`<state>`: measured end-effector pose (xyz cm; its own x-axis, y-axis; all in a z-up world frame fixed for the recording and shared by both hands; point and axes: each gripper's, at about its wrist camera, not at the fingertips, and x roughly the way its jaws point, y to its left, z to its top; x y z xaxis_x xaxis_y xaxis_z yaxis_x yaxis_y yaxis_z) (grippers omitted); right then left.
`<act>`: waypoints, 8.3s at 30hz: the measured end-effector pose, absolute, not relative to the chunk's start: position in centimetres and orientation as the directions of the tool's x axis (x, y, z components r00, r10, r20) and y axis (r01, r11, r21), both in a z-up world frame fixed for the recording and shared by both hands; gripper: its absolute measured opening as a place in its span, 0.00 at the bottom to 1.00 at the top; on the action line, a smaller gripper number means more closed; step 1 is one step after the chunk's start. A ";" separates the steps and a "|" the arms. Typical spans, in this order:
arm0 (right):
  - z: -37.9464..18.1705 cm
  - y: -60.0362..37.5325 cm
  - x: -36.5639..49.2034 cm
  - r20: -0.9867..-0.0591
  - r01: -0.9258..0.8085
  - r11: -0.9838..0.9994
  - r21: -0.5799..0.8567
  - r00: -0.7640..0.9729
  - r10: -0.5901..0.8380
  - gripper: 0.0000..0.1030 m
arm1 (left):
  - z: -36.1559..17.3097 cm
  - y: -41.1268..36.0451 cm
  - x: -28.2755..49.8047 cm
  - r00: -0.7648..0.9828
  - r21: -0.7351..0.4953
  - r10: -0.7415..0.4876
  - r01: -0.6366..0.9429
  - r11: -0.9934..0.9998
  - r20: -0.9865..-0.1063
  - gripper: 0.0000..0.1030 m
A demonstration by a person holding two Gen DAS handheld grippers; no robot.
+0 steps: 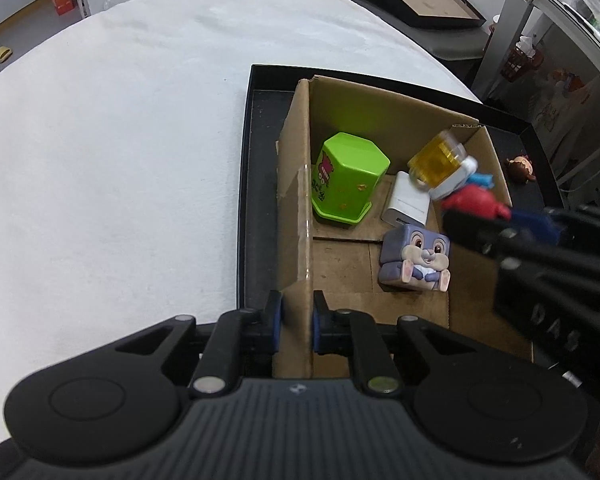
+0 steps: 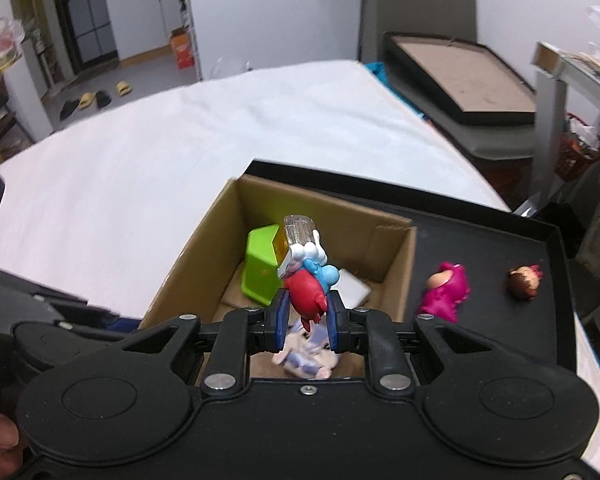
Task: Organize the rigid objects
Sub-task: 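Carry the red figure into the cardboard box and release it, then move the right gripper to the pink dinosaur figure and grasp it, then carry the pink dinosaur into the cardboard box and release it, then move the right gripper to the doll head figure and grasp it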
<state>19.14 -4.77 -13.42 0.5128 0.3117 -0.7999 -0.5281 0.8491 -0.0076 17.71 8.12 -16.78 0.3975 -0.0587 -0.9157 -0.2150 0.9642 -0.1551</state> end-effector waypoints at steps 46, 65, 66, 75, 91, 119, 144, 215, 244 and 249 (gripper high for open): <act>-13.2 -13.1 21.9 -0.754 -0.339 0.926 0.168 0.560 0.342 0.20 | -15.4 6.2 17.6 0.438 -0.004 0.090 -0.209 0.978 -0.894 0.15; -15.1 -18.0 24.1 -0.706 -0.254 0.943 0.214 0.627 0.329 0.42 | -15.5 3.5 19.2 0.404 0.171 0.240 -0.199 0.965 -0.883 0.22; -15.4 -18.2 24.4 -0.707 -0.251 0.943 0.217 0.626 0.329 0.42 | -15.6 3.3 19.4 0.399 0.186 0.250 -0.192 0.964 -0.882 0.24; -18.0 -20.0 26.6 -0.713 -0.217 0.943 0.252 0.617 0.332 0.47 | -16.0 2.0 20.5 0.389 0.285 0.330 -0.170 0.943 -0.860 0.52; -22.4 -18.5 29.8 -0.743 -0.239 0.908 0.344 0.521 0.419 0.55 | -16.8 2.7 22.1 0.346 0.290 0.351 -0.215 0.932 -0.870 0.61; -18.5 -18.8 27.3 -0.776 -0.221 0.939 0.265 0.529 0.343 0.32 | -15.9 3.2 20.9 0.377 0.232 0.307 -0.231 0.945 -0.874 0.61; -12.4 -16.7 23.6 -0.752 -0.247 0.957 0.150 0.600 0.273 0.32 | -15.0 5.1 18.5 0.461 0.084 0.178 -0.216 0.973 -0.869 0.61; -13.1 -9.2 20.5 -0.762 -0.359 0.901 0.245 0.504 0.408 0.48 | -16.2 7.6 17.9 0.416 -0.073 0.006 -0.173 0.982 -0.909 0.20; -15.9 -20.8 23.7 -0.714 -0.145 0.952 0.269 0.633 0.299 0.65 | -15.9 3.1 19.0 0.402 0.244 0.286 -0.154 0.958 -0.870 0.44; -16.8 -22.5 24.4 -0.716 -0.102 0.959 0.263 0.646 0.265 0.74 | -15.8 2.8 19.4 0.392 0.263 0.311 -0.172 0.949 -0.866 0.45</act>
